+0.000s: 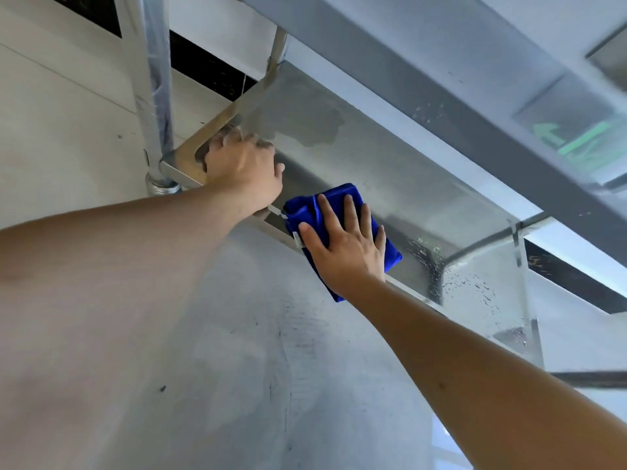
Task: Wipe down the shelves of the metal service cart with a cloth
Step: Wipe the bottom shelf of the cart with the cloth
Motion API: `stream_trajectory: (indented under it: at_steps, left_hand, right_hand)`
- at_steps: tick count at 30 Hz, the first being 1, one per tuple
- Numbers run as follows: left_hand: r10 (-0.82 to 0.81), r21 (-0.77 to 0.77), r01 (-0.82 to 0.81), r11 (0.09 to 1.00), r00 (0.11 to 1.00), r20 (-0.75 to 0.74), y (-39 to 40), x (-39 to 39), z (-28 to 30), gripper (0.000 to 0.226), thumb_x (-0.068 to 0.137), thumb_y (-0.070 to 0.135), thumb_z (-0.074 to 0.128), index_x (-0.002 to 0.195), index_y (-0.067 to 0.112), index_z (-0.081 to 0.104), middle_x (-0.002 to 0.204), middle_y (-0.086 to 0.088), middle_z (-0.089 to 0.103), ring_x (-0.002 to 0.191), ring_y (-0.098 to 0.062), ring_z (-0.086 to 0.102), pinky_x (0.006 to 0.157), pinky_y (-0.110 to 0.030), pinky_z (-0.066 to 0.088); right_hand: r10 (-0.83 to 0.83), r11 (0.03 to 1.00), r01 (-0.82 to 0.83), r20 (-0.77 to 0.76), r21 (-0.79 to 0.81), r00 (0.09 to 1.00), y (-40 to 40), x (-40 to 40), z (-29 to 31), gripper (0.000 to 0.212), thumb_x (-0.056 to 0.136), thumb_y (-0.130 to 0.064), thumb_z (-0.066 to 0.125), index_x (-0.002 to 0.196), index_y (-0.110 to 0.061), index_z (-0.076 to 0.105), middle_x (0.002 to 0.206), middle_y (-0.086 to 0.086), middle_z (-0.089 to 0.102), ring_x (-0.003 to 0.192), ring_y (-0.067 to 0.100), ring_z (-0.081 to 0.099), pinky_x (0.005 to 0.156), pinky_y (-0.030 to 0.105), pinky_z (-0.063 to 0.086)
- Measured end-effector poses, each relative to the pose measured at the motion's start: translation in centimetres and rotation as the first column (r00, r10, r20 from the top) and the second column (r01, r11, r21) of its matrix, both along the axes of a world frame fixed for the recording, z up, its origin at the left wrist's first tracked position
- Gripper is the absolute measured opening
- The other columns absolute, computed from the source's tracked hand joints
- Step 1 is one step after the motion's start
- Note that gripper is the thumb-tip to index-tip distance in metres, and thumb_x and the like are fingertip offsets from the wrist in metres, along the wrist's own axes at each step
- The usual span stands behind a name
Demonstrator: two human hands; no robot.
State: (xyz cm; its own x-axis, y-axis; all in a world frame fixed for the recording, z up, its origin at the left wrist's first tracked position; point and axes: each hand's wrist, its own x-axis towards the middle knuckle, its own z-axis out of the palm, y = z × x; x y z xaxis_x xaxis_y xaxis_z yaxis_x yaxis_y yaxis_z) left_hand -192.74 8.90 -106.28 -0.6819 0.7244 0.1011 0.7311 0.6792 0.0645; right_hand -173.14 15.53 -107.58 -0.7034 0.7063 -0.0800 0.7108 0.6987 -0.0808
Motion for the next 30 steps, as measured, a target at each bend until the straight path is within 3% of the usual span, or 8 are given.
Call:
stream_trajectory:
  at_steps: [4, 8, 15, 20, 25, 30]
  left_hand:
    - [-0.274, 0.151, 0.262, 0.953, 0.960, 0.064, 2.3, 3.1, -0.6, 0.046, 0.097, 0.045, 0.038, 0.127, 0.016, 0.056, 0.130, -0.008, 0.060, 0.128, -0.029, 0.046, 0.109, -0.047, 0.032]
    - [-0.419, 0.247, 0.393, 0.886, 0.906, 0.058, 4.8, 5.7, 0.3, 0.035, 0.097, 0.037, 0.040, 0.112, 0.013, 0.061, 0.115, -0.005, 0.064, 0.117, -0.027, 0.051, 0.104, -0.042, 0.034]
    - [-0.465, 0.331, 0.405, 0.853, 0.876, 0.128, 7.1, 8.1, 0.3, 0.024, 0.098, 0.029, 0.043, 0.096, 0.011, 0.058, 0.101, -0.007, 0.064, 0.105, -0.028, 0.053, 0.092, -0.039, 0.038]
    - [-0.461, 0.353, 0.384, 0.853, 0.872, 0.165, 8.1, 8.8, 0.0, 0.028, 0.098, 0.028, 0.040, 0.098, 0.010, 0.060, 0.101, -0.008, 0.065, 0.104, -0.029, 0.054, 0.093, -0.041, 0.039]
    - [-0.463, 0.334, 0.396, 0.855, 0.874, 0.148, 9.1, 9.2, -1.3, 0.041, 0.099, 0.040, 0.034, 0.120, 0.014, 0.058, 0.119, -0.007, 0.065, 0.118, -0.028, 0.052, 0.105, -0.043, 0.034]
    - [-0.459, 0.224, 0.425, 0.877, 0.879, 0.130, 9.5, 9.2, -2.3, 0.066, 0.095, 0.062, 0.023, 0.146, 0.022, 0.038, 0.147, -0.007, 0.046, 0.138, -0.027, 0.035, 0.116, -0.045, 0.023]
  right_hand:
    - [-0.045, 0.999, 0.045, -0.006, 0.005, 0.999, -0.1, 1.2, -0.1, 0.074, 0.087, -0.082, 0.007, 0.153, -0.050, 0.006, 0.168, 0.000, 0.003, 0.153, 0.024, -0.008, 0.120, 0.056, -0.005]
    - [-0.103, 0.995, 0.103, -0.005, 0.010, 0.995, 0.6, 1.9, -0.1, 0.080, 0.086, -0.081, 0.008, 0.155, -0.043, 0.013, 0.168, 0.000, 0.003, 0.153, 0.023, -0.008, 0.120, 0.054, -0.006]
    - [-0.213, 0.977, 0.213, -0.004, -0.021, 0.977, 2.8, 3.2, 0.0, 0.082, 0.082, -0.083, 0.015, 0.155, -0.046, 0.010, 0.168, -0.004, 0.003, 0.153, 0.023, -0.007, 0.120, 0.055, -0.004]
    - [-0.261, 0.965, 0.262, 0.017, -0.030, 0.965, 4.9, 3.5, 0.0, 0.085, 0.079, -0.085, 0.014, 0.155, -0.048, 0.008, 0.168, -0.006, -0.001, 0.153, 0.021, -0.009, 0.121, 0.053, -0.005]
    - [-0.333, 0.942, 0.334, 0.025, -0.029, 0.943, 9.0, 3.3, 0.1, 0.080, 0.081, -0.080, 0.016, 0.155, -0.049, 0.007, 0.168, -0.007, -0.001, 0.153, 0.021, -0.008, 0.120, 0.054, -0.003]
    - [-0.388, 0.921, 0.388, -0.001, -0.014, 0.922, 13.8, 2.2, 0.0, 0.080, 0.082, -0.081, 0.019, 0.155, -0.048, 0.009, 0.168, -0.006, 0.004, 0.153, 0.022, -0.004, 0.120, 0.055, 0.000]
